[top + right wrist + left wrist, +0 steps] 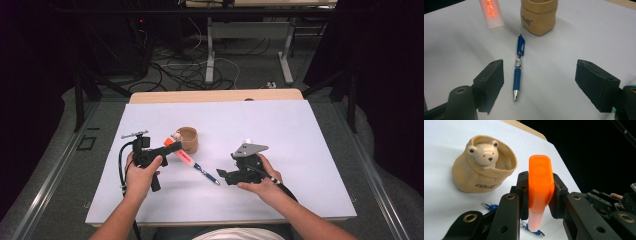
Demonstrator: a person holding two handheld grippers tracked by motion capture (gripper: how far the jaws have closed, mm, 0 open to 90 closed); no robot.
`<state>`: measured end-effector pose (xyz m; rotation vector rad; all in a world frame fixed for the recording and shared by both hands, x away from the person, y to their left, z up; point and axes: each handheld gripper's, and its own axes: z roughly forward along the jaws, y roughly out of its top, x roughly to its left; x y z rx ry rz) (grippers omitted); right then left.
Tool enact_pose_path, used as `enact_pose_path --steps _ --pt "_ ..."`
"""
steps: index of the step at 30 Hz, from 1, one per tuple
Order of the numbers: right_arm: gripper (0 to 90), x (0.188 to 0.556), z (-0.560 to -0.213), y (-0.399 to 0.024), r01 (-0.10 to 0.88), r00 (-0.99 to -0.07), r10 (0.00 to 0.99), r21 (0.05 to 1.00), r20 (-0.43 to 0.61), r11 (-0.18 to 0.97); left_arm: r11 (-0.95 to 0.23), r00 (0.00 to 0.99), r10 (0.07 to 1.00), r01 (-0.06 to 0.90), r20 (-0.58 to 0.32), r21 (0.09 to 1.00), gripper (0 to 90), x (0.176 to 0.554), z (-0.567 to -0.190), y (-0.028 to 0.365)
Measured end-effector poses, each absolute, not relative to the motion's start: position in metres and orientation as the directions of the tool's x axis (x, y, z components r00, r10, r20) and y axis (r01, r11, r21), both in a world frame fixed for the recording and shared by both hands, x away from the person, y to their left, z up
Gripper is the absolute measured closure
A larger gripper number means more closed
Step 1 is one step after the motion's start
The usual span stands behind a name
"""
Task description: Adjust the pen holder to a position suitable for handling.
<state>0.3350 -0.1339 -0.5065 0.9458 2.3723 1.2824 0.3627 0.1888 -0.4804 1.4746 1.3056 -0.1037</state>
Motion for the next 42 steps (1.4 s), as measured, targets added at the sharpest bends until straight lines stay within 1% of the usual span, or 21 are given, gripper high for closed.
enact_pose_path --steps 1,3,6,10,15,23,27,29,35,36,42 --pt "19.0 0.336 -0.507 -0.136 0.419 -0.741 0.668 0.822 0.064 0.386 0.199 0.405 0.648 0.728 -0.645 0.656 74.3 0.364 -0.479 0.19" --pt "16.4 0.337 -0.507 -0.142 0.43 -0.729 0.681 0.821 0.071 0.375 0.193 0.412 0.653 0.721 -0.635 0.666 74.3 0.366 -0.475 0.19" --pt "15.4 0.338 -0.506 -0.146 0.438 -0.719 0.691 0.82 0.074 0.368 0.173 0.433 0.666 0.703 -0.608 0.69 74.3 0.371 -0.468 0.192" --pt "15.2 0.339 -0.507 -0.148 0.438 -0.712 0.697 0.827 0.081 0.352 0.132 0.459 0.685 0.685 -0.565 0.717 74.3 0.378 -0.458 0.194" --pt "15.1 0.34 -0.51 -0.151 0.431 -0.707 0.704 0.83 0.065 0.356 0.105 0.479 0.704 0.66 -0.525 0.744 74.3 0.386 -0.447 0.195" --pt "15.1 0.341 -0.51 -0.155 0.438 -0.697 0.714 0.832 0.074 0.342 0.063 0.514 0.729 0.607 -0.452 0.792 74.3 0.398 -0.434 0.192" --pt "15.1 0.341 -0.51 -0.156 0.454 -0.694 0.715 0.821 0.082 0.346 0.038 0.528 0.744 0.578 -0.409 0.815 74.3 0.403 -0.427 0.189" --pt "15.1 0.342 -0.512 -0.155 0.442 -0.692 0.717 0.836 0.088 0.324 0.007 0.544 0.753 0.557 -0.371 0.831 74.3 0.407 -0.424 0.188" --pt "15.2 0.341 -0.512 -0.154 0.445 -0.69 0.717 0.836 0.093 0.32 -0.044 0.566 0.764 0.524 -0.31 0.85 74.3 0.414 -0.419 0.183" --pt "15.2 0.341 -0.511 -0.155 0.459 -0.69 0.718 0.822 0.091 0.337 -0.05 0.57 0.764 0.52 -0.303 0.853 74.2 0.415 -0.419 0.183" --pt "15.2 0.342 -0.513 -0.154 0.454 -0.69 0.718 0.828 0.092 0.33 -0.097 0.595 0.761 0.5 -0.26 0.86 74.3 0.423 -0.418 0.18"
